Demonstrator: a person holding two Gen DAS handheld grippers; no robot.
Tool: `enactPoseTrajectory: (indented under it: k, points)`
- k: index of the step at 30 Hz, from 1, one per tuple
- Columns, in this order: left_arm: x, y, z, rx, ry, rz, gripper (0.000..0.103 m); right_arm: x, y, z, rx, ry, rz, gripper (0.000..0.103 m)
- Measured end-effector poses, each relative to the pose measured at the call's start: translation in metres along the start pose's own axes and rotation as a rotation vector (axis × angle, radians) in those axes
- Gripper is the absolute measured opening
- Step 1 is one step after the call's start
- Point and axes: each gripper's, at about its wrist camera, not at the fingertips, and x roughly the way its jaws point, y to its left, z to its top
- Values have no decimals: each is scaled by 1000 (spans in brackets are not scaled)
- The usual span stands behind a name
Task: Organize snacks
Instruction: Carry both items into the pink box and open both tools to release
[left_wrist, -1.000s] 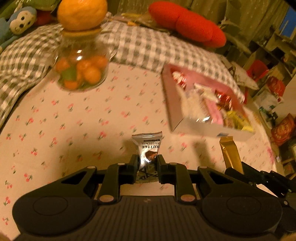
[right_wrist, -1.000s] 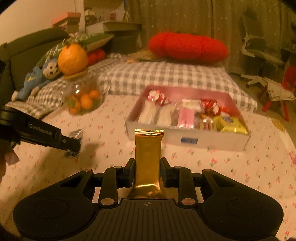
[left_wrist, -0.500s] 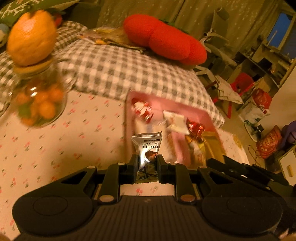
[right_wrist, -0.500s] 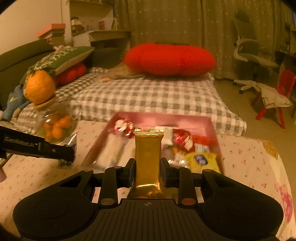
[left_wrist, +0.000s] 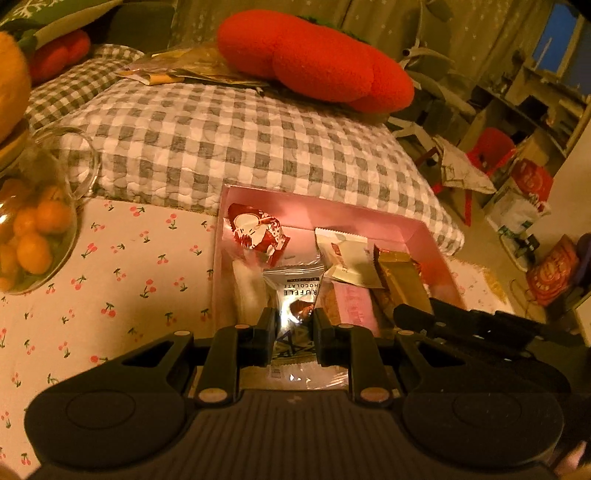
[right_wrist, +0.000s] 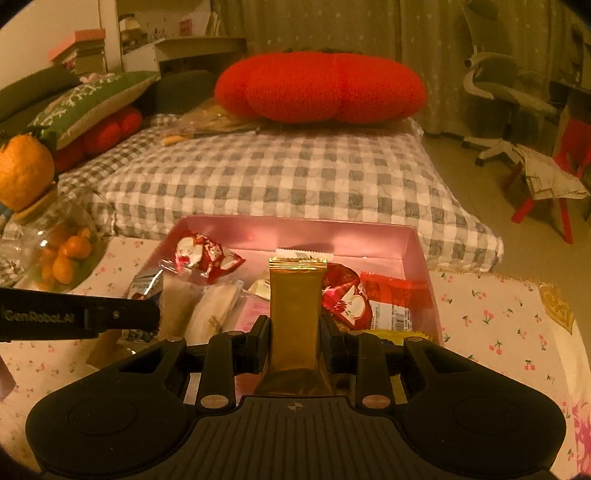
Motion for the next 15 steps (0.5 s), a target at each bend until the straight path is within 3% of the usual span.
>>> enactPoseTrajectory:
  k: [8,11,13,15]
  points:
    - [11,-6,0,62,7,20,21,8,-3,-6,3,20,-25,31]
    - [9,-9,0,88,-15,45,31,5,-7,-6,32,15,-17,34]
    - [5,-10,-1,97,-19,45,43,0,-9,-6,43,15,-9,36]
    - [1,-11,-3,106,-31,59,55,-6,-10,-6,46,12,-17,44]
